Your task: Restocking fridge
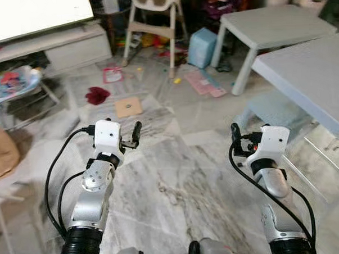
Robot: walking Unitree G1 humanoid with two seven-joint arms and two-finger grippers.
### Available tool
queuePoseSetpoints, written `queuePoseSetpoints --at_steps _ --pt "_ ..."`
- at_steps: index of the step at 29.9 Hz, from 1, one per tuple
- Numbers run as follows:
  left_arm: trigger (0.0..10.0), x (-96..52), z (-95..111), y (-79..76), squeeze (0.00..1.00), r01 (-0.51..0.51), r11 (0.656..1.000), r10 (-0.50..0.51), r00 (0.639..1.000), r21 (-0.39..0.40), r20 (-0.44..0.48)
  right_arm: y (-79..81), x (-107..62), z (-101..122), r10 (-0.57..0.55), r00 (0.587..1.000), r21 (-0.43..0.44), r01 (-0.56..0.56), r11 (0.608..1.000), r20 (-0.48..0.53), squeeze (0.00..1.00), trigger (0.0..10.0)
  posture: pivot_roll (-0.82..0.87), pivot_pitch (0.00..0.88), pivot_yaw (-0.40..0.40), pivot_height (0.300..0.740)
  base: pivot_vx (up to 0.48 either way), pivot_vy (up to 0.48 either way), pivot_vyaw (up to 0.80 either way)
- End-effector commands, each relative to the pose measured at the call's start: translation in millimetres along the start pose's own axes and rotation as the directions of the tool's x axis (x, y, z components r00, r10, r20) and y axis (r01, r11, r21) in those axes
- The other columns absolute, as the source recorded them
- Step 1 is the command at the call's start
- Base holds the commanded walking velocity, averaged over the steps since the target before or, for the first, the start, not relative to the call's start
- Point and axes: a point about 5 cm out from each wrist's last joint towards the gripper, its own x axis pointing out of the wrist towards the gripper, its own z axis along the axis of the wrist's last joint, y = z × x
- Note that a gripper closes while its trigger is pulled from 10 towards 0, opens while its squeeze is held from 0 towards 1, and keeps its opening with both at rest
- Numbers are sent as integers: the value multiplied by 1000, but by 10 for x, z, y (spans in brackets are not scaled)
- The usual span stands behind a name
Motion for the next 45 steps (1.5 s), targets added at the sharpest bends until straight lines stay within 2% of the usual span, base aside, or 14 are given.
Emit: queuePoseSetpoints --at_steps 1,10,25,33,39,45 --pt "10000 -2 -40 28 0 -12 1000 12 1000 12 -24 70 22 32 35 999 -8 -35 999 8 0 10000 -70 76 -1 740 -244 307 0" --pt "10000 -16 -29 22 0 -15 1000 15 1000 16 -23 155 -6 63 116 993 31 -117 993 33 0 10000 -61 88 0 740 -254 310 0" --pt "10000 4 -5 16 0 -4 999 4 1000 34 -7 209 -4 86 150 987 60 -153 986 53 0 10000 -50 88 10 740 -257 310 781" --pt "10000 -2 9 5 0 7 998 -8 1000 57 11 276 7 95 181 981 69 -185 980 66 0 10000 -41 84 15 740 0 0 800" --pt "10000 18 35 -25 0 16 999 -17 1000 51 15 278 43 54 163 986 69 -165 984 37 0 10000 -33 83 12 740 0 0 533" --pt "10000 15 25 -42 0 48 998 -48 999 51 0 186 85 43 115 993 41 -116 992 17 0 10000 -34 92 18 740 -44 423 0"
